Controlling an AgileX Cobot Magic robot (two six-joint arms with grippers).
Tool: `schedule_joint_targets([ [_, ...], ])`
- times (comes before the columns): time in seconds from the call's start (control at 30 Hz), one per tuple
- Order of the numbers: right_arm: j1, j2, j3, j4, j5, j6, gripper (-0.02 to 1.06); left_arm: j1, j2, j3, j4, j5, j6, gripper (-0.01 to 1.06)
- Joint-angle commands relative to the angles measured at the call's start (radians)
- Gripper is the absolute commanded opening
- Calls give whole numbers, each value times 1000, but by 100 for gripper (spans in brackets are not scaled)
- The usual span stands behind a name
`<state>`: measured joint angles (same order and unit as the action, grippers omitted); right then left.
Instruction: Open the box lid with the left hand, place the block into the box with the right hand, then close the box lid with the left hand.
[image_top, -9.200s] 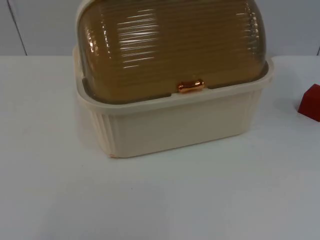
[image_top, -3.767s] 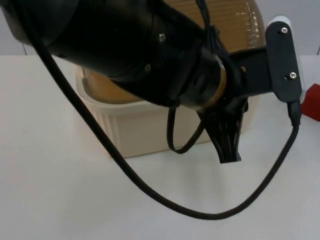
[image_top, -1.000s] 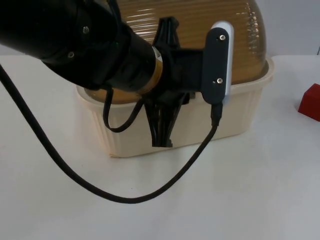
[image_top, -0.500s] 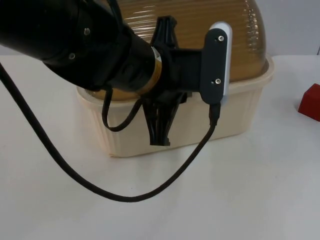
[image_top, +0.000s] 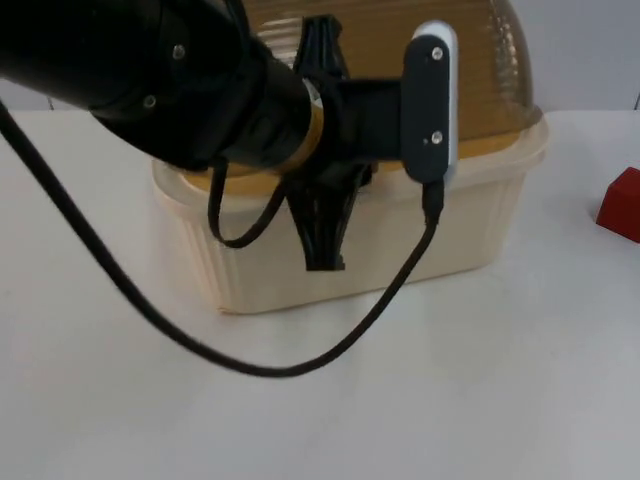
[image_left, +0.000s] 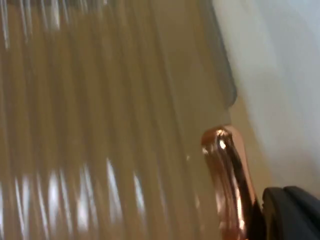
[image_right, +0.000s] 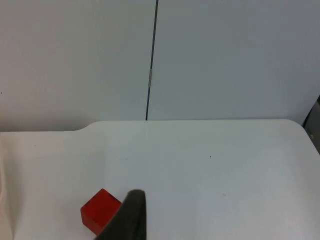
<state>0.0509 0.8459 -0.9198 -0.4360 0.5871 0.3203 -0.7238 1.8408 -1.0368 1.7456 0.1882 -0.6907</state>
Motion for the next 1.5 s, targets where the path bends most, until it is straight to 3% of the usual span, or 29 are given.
schedule_joint_targets([
  [0.0, -6, -1, -6, -3, 0, 4, 104, 5, -5, -31, -1, 42, -54, 0],
  [0.47, -6, -1, -6, -3, 0, 4, 104, 5, -5, -127, -1, 124, -100, 0],
  [0.93, -6, -1, -6, -5, 16, 4, 104, 130, -5, -266, -64, -73, -103, 0],
  [1.23, -6, -1, -6, -5, 17, 4, 104, 120, -14, -284, -92, -80, -103, 0],
  [1.47, -6, -1, -6, -5, 17, 4, 104, 97, -107, -284, -314, -75, -103, 0],
])
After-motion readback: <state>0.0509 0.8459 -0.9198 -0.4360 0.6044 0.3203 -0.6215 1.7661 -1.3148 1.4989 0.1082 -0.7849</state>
